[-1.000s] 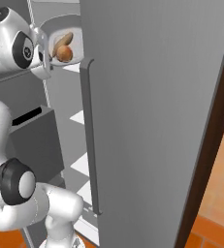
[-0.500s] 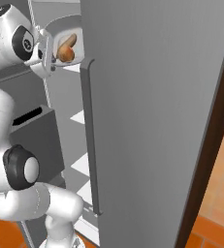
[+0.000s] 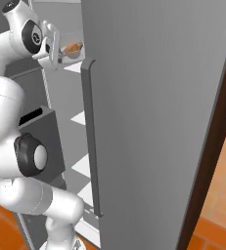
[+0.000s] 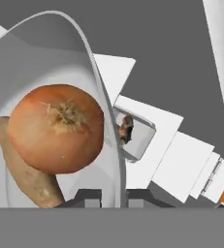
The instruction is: Take the meat container that has the steak and place it on the second highest rack of the freezer. Then take the vegetable container that has the onion and sweet potato and place it on the highest rack of the freezer.
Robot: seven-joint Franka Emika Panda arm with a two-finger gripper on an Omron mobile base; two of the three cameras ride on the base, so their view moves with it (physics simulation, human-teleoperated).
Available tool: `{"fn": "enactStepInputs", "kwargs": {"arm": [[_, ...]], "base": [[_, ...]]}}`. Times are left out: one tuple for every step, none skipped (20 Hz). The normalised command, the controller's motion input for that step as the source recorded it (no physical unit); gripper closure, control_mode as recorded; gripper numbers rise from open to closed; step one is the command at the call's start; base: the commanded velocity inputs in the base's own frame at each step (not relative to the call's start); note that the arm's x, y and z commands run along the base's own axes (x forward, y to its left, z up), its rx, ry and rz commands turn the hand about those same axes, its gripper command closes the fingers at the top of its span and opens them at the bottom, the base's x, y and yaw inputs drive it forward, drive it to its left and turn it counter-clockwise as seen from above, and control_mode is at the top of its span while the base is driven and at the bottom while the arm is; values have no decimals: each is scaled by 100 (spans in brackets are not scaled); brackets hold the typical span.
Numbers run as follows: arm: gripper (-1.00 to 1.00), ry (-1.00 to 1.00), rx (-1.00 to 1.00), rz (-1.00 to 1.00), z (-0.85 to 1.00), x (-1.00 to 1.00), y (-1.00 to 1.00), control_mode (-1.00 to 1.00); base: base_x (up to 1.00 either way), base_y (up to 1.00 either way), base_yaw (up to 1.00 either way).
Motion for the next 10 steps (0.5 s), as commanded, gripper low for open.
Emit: {"fn": "enactStepInputs", "kwargs": {"arm": [[100, 0, 0, 0, 12, 42, -52, -100], [100, 0, 0, 0, 9, 44, -61, -100], [100, 0, 0, -2, 0, 39, -68, -100], [100, 0, 0, -1, 0, 40, -65, -100], [100, 0, 0, -1, 0, 36, -61, -100], [100, 0, 0, -1, 0, 35, -56, -100], [100, 1, 0, -1, 0, 35, -54, -100], [100, 5, 0, -2, 0, 28, -36, -100], [100, 9, 0, -3, 0, 22, -8, -100], [100, 9, 0, -3, -3, 19, 0, -100]], "base": [[0, 0, 0], [0, 0, 0], [0, 0, 0], [0, 0, 0], [0, 0, 0], [0, 0, 0], [0, 0, 0], [0, 0, 0], [0, 0, 0], [0, 0, 0]]}}
